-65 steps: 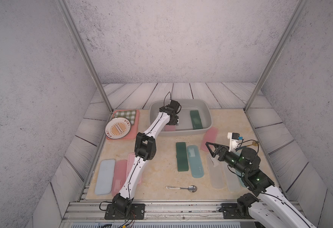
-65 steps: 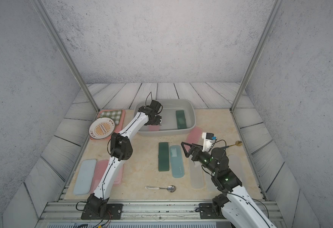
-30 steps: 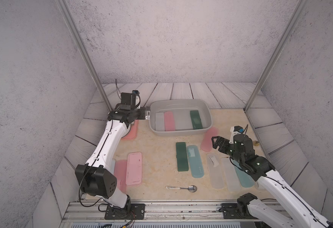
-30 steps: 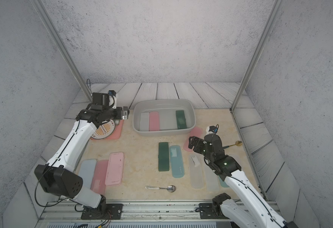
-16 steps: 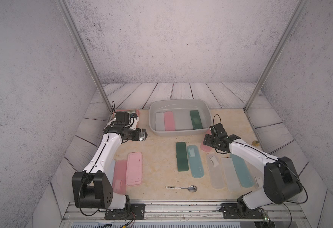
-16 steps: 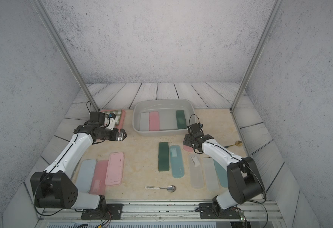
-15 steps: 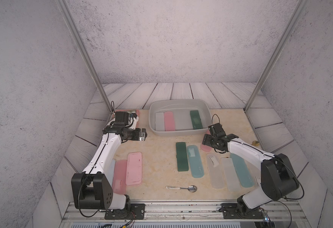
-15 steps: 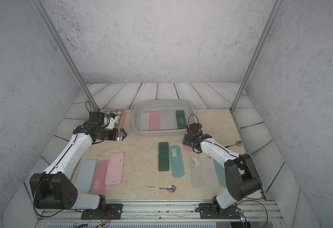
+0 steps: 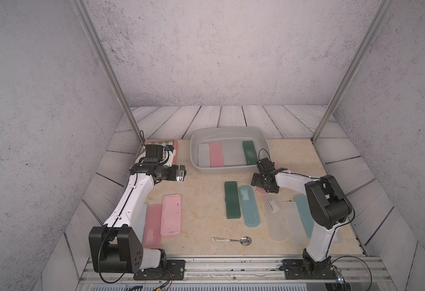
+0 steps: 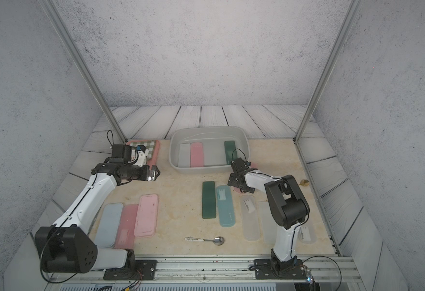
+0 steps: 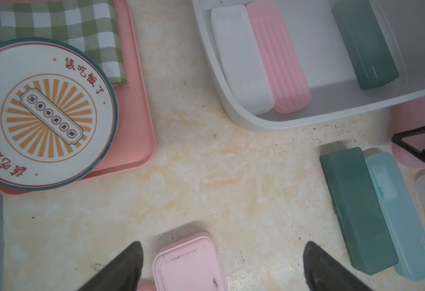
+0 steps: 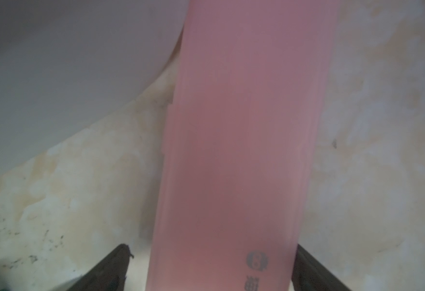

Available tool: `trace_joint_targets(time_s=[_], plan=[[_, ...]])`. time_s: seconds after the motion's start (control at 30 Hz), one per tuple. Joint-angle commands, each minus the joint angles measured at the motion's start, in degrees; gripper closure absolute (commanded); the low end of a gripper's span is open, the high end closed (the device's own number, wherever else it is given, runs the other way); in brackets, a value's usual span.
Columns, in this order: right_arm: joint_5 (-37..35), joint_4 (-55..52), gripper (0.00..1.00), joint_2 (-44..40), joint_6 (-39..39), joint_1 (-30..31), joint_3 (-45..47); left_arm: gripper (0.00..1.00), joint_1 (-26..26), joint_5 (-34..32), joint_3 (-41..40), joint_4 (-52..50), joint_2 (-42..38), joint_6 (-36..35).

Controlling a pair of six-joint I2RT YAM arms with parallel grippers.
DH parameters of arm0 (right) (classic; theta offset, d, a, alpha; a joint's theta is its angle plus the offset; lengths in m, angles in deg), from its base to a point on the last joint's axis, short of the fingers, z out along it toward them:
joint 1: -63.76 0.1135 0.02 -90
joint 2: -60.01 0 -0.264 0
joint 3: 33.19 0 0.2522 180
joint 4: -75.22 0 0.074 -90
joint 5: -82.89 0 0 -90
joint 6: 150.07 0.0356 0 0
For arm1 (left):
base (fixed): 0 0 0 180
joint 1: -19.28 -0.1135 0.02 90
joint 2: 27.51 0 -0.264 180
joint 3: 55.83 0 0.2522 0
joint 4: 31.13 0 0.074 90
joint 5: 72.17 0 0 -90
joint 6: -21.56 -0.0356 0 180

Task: Put the pencil case into the storage box
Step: Pick up the pencil case from the center of the board.

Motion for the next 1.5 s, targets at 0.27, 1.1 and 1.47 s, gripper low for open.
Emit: trace_joint_targets(time_s=[0.27, 1.1, 1.47], plan=[[-6.7, -1.0, 0.14, 2.3, 2.3, -0.2, 1.1, 0.00, -0.7, -0.1, -0.6, 0.3, 0.9, -0.6], [-4.3, 5.5, 0.26, -31.4, -9.8, -1.0, 11.6, 0.00, -1.2, -4.3, -1.1, 3.1, 2.3, 2.1], [7.1, 2.0, 0.26, -7.3, -21.1, -0.9, -17.9, 0.01, -1.3, -6.7, -2.2, 4.2, 3.1, 3.0]])
